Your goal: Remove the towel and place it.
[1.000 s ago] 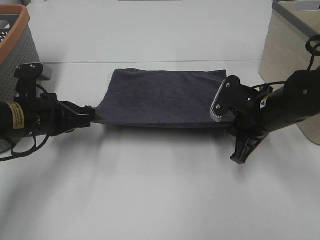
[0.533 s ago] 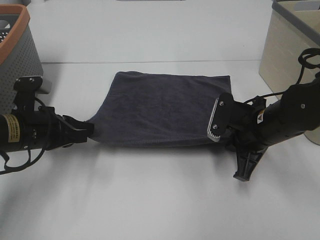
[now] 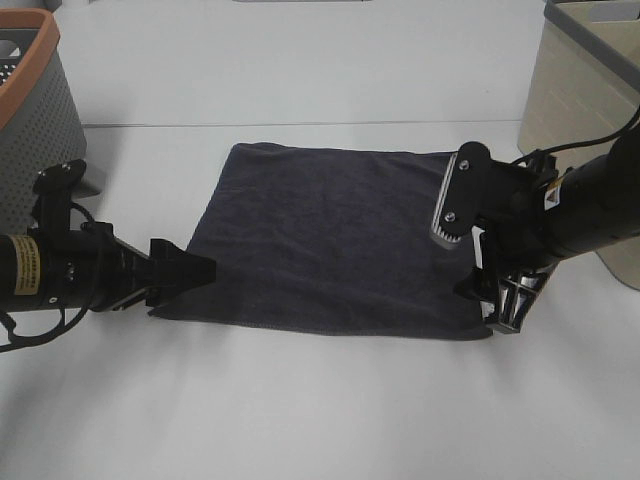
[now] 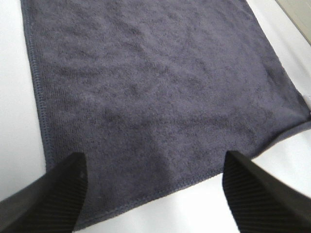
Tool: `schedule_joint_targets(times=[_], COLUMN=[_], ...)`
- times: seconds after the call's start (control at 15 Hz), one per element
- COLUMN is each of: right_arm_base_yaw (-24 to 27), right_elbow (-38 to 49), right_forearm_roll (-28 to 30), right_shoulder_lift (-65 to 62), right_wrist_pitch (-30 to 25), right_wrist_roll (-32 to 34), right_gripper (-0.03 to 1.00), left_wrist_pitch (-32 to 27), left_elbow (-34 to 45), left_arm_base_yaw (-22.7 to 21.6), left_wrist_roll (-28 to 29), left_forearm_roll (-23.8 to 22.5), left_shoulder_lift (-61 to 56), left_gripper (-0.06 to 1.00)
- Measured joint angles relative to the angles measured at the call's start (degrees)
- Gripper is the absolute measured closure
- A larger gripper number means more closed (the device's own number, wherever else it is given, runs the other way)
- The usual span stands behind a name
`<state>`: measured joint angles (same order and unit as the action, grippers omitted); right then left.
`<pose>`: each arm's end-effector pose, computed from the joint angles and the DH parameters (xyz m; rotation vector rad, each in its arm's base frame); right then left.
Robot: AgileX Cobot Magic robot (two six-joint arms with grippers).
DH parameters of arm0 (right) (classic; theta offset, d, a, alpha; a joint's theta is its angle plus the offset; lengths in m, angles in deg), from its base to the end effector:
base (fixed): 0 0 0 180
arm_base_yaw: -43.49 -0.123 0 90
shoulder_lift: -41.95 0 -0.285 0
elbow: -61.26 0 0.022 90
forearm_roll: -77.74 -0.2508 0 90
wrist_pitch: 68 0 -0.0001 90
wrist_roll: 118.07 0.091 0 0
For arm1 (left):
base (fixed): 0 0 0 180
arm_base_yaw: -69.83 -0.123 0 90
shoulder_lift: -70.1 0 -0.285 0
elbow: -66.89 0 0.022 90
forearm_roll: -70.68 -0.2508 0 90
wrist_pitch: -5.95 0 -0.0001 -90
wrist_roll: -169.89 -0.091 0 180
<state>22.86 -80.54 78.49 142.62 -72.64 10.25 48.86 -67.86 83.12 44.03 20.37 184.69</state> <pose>0.2699 0.1015 0.1554 -1.4995 2.0251 -0.2288 0.2672 -0.1120 0.1053 0.3146 2.2524 -0.8624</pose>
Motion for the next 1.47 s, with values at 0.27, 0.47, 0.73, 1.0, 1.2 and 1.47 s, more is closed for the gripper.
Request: schedule_joint_targets(times=[0.27, 0.47, 0.73, 1.0, 1.2, 1.47], right_arm_base_yaw=[0.0, 0.0, 0.0, 0.0, 0.0, 0.0], right_elbow=[0.1, 0.1, 0.1, -3.4, -10.1, -26.5], right_forearm_roll=[0.2, -0.7, -11.7, -32.0, -47.6, -94.1], right_shoulder_lift=[-9.4, -15.6, -16.7, -16.7, -16.4, -11.8], right_wrist_pitch=[1.0, 8.9, 16.3, 22.7, 23.0, 24.7], right_wrist_roll=[-0.1, 0.1, 0.2, -4.9, -14.6, -51.9], right_gripper=[0.22, 0.22, 0.22, 0.22, 0.22, 0.25], left_wrist_pitch=[-8.8, -18.4, -31.9, -57.3, -69.0, -85.0], left_elbow=[-2.5, -11.3, -26.2, -39.2, -47.0, -62.6], left_arm_base_yaw=[0.0, 0.0, 0.0, 0.0, -1.3, -10.7], left_wrist_roll=[1.7, 4.8, 15.9, 11.8, -11.5, -51.3], left_forearm_roll=[-2.2, -6.1, -14.8, -14.0, 2.1, 47.6], left_shoulder_lift=[-4.6, -9.9, -10.7, -10.7, -10.7, -8.9], left_gripper=[0.22, 0.22, 0.22, 0.22, 0.22, 0.22])
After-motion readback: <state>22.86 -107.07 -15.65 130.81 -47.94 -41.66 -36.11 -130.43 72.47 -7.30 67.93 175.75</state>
